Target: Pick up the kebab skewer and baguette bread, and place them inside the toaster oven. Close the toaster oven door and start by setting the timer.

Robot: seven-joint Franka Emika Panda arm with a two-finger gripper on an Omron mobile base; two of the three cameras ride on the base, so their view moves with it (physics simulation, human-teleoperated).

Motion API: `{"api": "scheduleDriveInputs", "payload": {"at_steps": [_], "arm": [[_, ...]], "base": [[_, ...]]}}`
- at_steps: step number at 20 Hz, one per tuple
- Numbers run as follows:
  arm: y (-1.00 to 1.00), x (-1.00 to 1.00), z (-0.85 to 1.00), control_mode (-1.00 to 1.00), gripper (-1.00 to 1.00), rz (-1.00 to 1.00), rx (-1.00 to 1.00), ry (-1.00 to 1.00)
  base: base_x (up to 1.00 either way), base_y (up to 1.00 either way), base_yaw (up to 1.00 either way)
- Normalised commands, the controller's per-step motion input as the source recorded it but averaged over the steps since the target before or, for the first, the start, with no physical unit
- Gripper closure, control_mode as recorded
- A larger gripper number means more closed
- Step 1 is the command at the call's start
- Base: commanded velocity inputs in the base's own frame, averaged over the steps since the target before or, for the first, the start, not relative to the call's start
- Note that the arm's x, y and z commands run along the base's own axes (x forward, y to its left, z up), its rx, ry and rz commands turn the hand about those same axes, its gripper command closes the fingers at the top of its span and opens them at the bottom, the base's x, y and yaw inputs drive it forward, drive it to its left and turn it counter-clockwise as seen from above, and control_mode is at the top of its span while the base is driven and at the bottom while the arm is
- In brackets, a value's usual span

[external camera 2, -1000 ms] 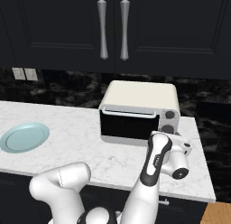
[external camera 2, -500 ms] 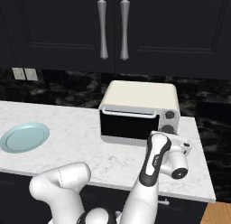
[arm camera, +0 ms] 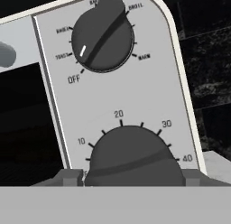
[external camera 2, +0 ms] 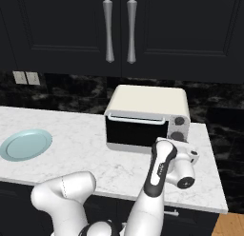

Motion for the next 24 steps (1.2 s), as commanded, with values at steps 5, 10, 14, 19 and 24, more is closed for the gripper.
{"api": "scheduleDriveInputs", "payload": {"at_steps": [5, 10, 14, 19, 24], "arm": [[0.00, -0.17, 0.00, -1.00, 1.00, -0.03, 0.14, 0.00], [0.00, -0.06, 0.00, -1.00, 1.00, -0.01, 0.16, 0.00], [0.00, 0.00, 0.00, -1.00, 1.00, 0.00, 0.17, 0.00], [0.00, 0.00, 0.00, -1.00, 1.00, -0.02, 0.20, 0.00], [0.00, -0.04, 0.00, -1.00, 1.00, -0.02, 0.22, 0.00]], "base": [[0.00, 0.00, 0.00], [0.00, 0.00, 0.00], [0.00, 0.00, 0.00], [0.00, 0.00, 0.00], [0.00, 0.00, 0.00]]}}
